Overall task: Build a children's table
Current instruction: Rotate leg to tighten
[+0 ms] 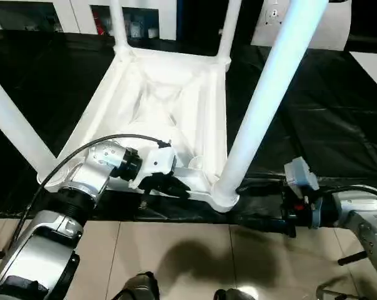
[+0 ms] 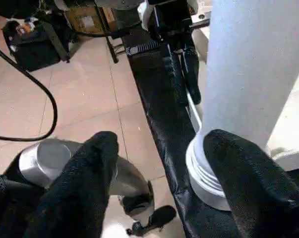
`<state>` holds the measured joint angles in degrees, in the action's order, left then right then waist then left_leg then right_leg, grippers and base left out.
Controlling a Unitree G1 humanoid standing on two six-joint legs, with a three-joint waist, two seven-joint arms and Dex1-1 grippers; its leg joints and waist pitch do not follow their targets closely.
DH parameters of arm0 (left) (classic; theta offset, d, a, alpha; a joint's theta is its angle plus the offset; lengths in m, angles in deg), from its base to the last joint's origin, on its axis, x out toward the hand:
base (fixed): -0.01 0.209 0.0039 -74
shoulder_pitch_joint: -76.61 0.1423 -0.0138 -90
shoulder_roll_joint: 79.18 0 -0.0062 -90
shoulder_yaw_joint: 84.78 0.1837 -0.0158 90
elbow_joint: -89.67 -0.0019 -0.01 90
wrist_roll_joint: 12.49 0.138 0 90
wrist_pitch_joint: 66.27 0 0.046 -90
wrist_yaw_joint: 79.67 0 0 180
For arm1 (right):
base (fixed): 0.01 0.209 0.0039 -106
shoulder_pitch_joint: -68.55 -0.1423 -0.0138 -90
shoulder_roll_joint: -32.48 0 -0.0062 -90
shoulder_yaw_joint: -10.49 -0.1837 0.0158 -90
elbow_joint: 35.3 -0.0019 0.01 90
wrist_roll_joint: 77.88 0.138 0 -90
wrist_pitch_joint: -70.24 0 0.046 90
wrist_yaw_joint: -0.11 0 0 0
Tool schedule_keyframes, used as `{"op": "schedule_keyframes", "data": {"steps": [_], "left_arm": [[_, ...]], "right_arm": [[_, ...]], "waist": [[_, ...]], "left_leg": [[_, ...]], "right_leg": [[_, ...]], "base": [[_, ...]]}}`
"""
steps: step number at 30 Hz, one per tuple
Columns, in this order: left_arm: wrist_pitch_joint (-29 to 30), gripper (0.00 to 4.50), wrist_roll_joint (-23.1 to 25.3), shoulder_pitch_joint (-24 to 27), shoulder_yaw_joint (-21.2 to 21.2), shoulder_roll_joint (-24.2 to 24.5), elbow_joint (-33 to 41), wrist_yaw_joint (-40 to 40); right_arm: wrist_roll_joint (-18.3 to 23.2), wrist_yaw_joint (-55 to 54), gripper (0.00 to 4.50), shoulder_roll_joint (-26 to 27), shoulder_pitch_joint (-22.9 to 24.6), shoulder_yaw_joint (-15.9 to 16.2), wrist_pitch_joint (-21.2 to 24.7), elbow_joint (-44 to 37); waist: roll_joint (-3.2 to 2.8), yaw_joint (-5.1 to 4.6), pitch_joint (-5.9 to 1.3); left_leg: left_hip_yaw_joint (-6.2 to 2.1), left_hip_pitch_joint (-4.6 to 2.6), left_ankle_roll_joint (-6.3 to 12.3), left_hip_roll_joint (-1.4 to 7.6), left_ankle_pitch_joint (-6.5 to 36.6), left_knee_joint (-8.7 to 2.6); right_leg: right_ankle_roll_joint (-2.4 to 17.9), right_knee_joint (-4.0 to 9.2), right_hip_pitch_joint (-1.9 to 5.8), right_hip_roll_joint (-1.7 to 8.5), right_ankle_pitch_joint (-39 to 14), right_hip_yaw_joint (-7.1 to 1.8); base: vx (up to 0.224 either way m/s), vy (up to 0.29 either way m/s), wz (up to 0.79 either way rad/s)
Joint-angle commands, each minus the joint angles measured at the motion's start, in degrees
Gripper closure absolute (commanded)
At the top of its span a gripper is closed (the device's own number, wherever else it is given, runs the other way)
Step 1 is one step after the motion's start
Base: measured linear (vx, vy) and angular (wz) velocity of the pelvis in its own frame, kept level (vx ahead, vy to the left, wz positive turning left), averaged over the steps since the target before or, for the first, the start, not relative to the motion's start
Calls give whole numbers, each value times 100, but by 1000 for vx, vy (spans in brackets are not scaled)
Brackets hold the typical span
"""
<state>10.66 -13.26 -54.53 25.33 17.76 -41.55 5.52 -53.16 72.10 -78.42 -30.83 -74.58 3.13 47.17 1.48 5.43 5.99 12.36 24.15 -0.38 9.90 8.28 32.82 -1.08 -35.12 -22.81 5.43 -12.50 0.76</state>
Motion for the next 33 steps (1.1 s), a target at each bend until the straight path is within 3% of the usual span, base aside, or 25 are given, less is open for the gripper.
{"op": "schedule_keyframes", "data": {"steps": [1,7,9,11,12,14,16,21,25,28,30,33], "left_arm": [[-225,450,210,54,484,-121,-38,492],[-405,450,311,-37,424,-91,-292,369],[-469,450,309,-74,388,-89,-364,380],[-515,450,315,-84,385,-91,-388,374],[-569,450,307,-76,383,-102,-388,385],[-585,450,297,-62,385,-115,-372,401],[-654,450,263,-35,417,-172,-349,478],[-766,450,307,-24,496,-198,-304,503],[-797,450,320,-9,517,-213,-259,503],[-801,450,325,22,527,-213,-208,486],[-810,450,331,41,534,-204,-186,470],[-820,450,343,58,538,-192,-174,457]], "right_arm": [[-65,7,155,-115,-79,-27,-43,11],[134,297,155,-622,221,-206,214,-320],[363,356,155,-825,391,-447,460,-441],[425,338,140,-865,454,-556,503,-458],[401,304,121,-851,481,-591,443,-453],[328,231,108,-795,467,-575,338,-438],[160,-22,100,-623,351,-435,72,-336],[-57,-232,100,-295,58,-212,-105,-34],[-286,-324,100,-20,-196,-11,-435,333],[-349,-267,133,118,-359,138,-546,550],[-314,-149,156,121,-406,194,-543,600],[-290,-40,177,121,-477,242,-542,705]], "waist": [[66,-1,-440],[71,89,-434],[84,127,-435],[90,121,-438],[45,111,-427],[76,92,-429],[68,85,-445],[56,92,-469],[58,90,-461],[52,86,-460],[80,93,-456],[76,102,-455]], "left_leg": [[-132,-273,591,366,767,-298],[-128,-293,534,381,917,-295],[-135,-305,505,394,1001,-297],[-141,-287,485,388,1017,-299],[-149,-281,456,383,1049,-300],[-149,-285,403,384,1127,-305],[-147,-295,392,380,1058,-296],[-138,-290,493,367,798,-268],[-139,-297,441,368,908,-276],[-136,-303,423,373,905,-280],[-128,-299,487,370,810,-271],[-126,-287,557,365,783,-262]], "right_leg": [[1609,286,172,308,216,-119],[1577,307,176,318,-63,-128],[1551,316,183,322,-167,-129],[1542,317,179,330,-247,-121],[1538,324,169,335,-317,-122],[1522,340,164,337,-409,-123],[1545,321,155,327,-261,-122],[1643,255,166,307,185,-104],[1652,273,159,318,29,-103],[1654,265,164,311,51,-105],[1663,248,168,298,212,-106],[1662,246,177,305,235,-104]], "base": [[0,0,0],[0,0,0],[0,0,0],[0,0,0],[0,0,0],[0,0,0],[0,0,0],[0,0,0],[0,0,0],[0,0,0],[0,0,0],[0,0,0]]}}
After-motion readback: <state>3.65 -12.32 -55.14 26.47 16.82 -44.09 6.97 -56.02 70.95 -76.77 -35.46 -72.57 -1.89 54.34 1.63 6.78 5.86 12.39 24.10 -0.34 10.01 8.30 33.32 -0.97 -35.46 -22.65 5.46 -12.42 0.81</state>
